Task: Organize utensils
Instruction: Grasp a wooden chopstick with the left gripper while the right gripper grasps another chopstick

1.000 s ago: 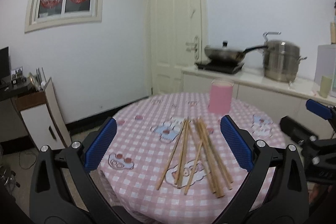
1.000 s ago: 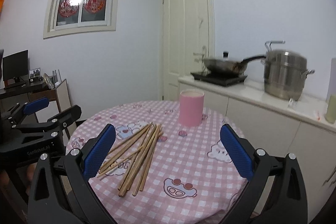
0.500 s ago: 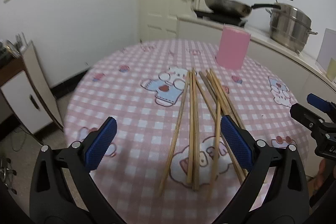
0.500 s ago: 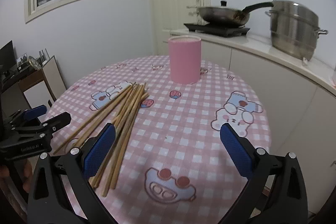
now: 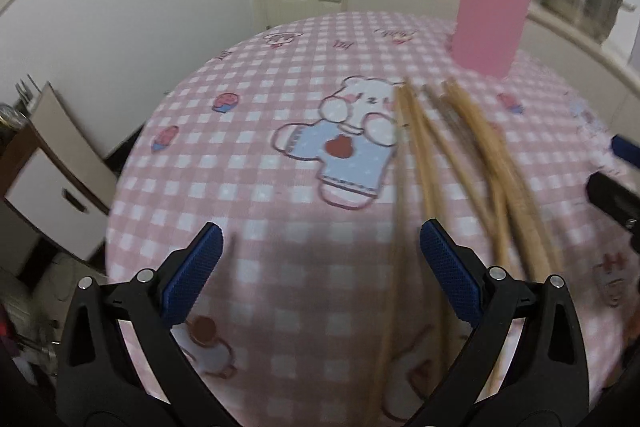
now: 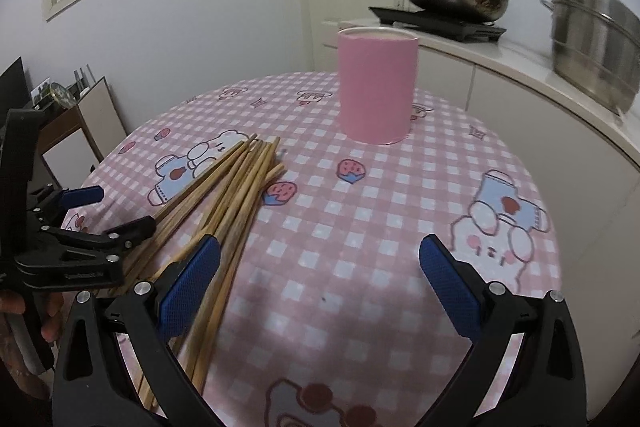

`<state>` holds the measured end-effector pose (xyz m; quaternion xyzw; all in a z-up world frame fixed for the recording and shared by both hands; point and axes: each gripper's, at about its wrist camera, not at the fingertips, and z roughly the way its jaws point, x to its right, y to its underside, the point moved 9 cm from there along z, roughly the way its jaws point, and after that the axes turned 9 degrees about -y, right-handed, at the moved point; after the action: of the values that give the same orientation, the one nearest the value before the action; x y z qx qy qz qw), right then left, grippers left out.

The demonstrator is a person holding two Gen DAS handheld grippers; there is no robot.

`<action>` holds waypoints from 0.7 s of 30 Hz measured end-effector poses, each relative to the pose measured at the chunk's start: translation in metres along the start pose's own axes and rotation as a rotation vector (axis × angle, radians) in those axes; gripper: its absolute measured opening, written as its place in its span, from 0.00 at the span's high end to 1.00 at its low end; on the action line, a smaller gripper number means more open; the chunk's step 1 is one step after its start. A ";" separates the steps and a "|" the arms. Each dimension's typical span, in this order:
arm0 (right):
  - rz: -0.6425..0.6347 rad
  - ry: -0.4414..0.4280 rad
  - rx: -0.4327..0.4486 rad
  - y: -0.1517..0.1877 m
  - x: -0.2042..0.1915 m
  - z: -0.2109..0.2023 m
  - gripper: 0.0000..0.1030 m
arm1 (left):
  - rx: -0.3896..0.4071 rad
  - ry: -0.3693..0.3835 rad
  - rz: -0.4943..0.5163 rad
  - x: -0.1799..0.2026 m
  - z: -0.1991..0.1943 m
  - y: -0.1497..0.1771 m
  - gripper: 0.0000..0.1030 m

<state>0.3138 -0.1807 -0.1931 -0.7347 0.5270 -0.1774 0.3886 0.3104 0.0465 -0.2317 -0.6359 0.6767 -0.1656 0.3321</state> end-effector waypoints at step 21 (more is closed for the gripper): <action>-0.112 0.037 -0.224 0.004 -0.008 0.054 0.33 | -0.010 0.031 0.003 -0.004 0.011 -0.001 0.11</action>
<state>0.3441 -0.1531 -0.2289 -0.7984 0.5086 -0.1527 0.2838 0.3185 0.0521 -0.2376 -0.6340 0.6834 -0.1713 0.3187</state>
